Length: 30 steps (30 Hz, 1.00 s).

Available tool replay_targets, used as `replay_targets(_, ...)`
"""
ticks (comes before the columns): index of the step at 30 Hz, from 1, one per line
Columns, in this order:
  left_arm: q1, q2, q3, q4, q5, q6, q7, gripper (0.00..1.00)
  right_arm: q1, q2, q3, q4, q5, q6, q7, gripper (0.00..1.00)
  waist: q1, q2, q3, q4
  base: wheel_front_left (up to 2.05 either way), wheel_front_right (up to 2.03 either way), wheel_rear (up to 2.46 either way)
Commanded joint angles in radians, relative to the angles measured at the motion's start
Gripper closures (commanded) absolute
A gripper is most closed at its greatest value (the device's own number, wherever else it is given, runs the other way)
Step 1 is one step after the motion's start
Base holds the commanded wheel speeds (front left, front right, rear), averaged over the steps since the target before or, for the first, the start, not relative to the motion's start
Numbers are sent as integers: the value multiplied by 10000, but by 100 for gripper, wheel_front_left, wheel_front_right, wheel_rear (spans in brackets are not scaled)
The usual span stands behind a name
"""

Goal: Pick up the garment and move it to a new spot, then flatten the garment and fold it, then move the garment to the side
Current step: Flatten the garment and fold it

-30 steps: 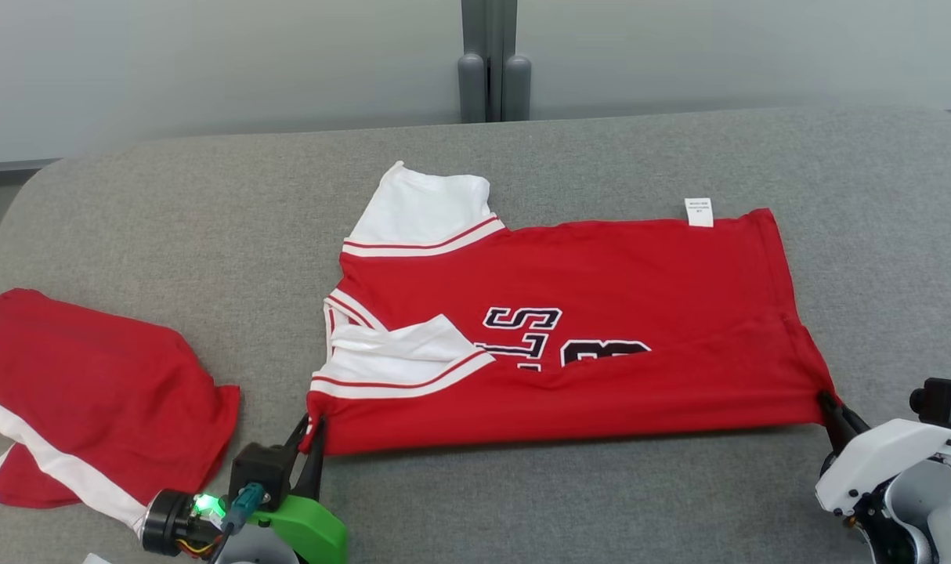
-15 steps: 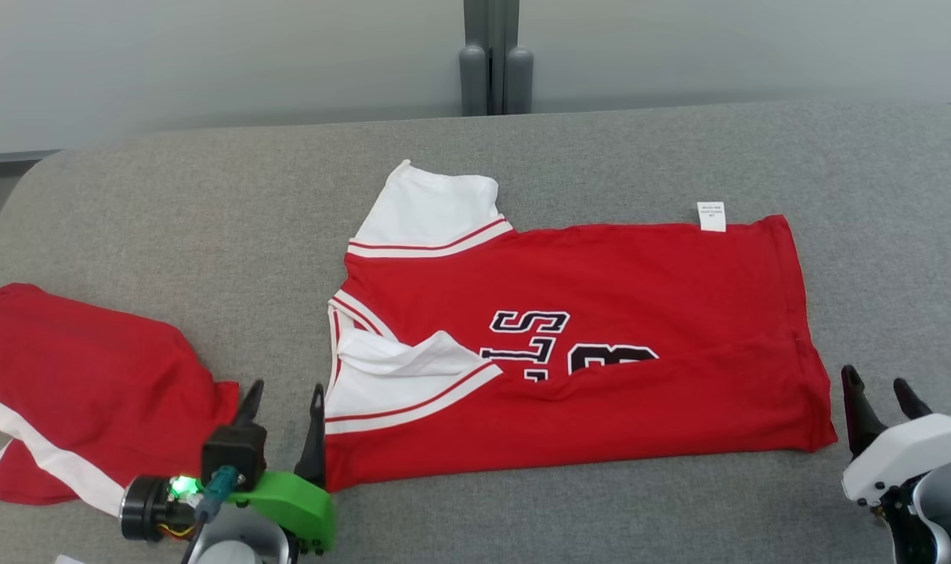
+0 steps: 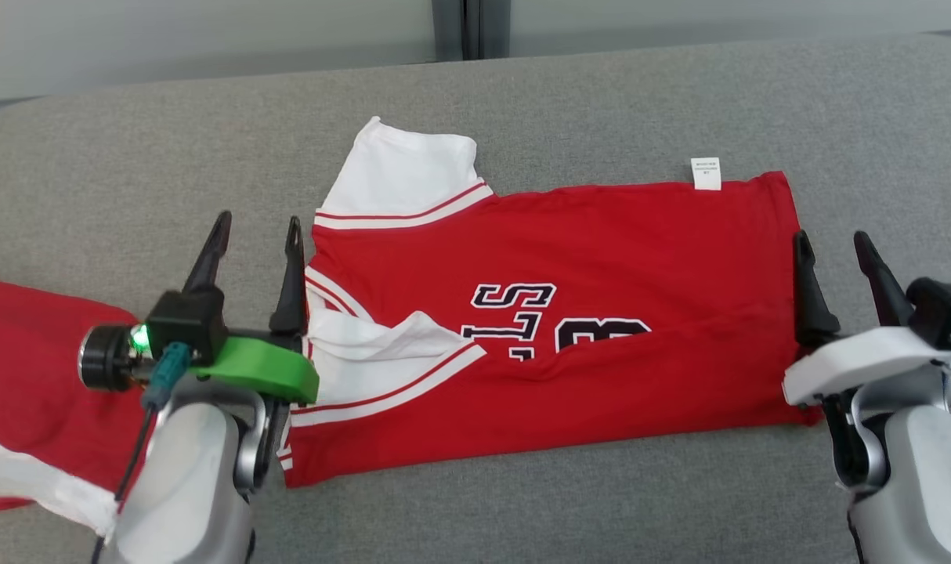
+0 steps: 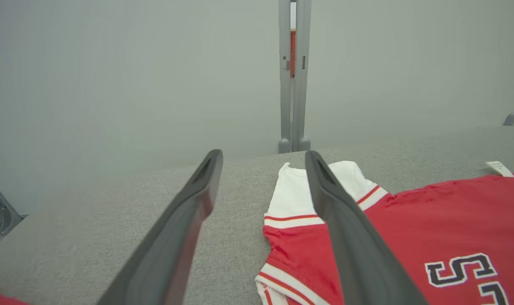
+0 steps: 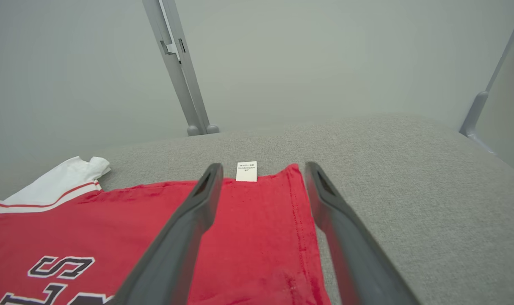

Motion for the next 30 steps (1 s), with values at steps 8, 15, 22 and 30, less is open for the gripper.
replay_targets(8,-3115,983,-959,1473,-121,-1254,2264,0,-1913,29,642,606,-422,1,-182,0,0,0,1559,-876,0,0,0)
replay_targets(15,-5705,2116,-3003,2084,-2200,-1361,4603,0,-3199,-121,1131,807,-480,1,-59,0,0,0,2449,-1441,0,0,0)
replay_targets(22,-7672,3754,-5423,2059,-4492,-1365,6848,0,-4082,-135,1570,866,-331,1,-146,0,0,0,3185,-2000,0,0,0)
replay_targets(30,-8756,4615,-6786,2815,-5368,-1366,7182,0,-4389,-33,1904,979,-266,1,-284,0,0,0,3588,-2410,0,0,0)
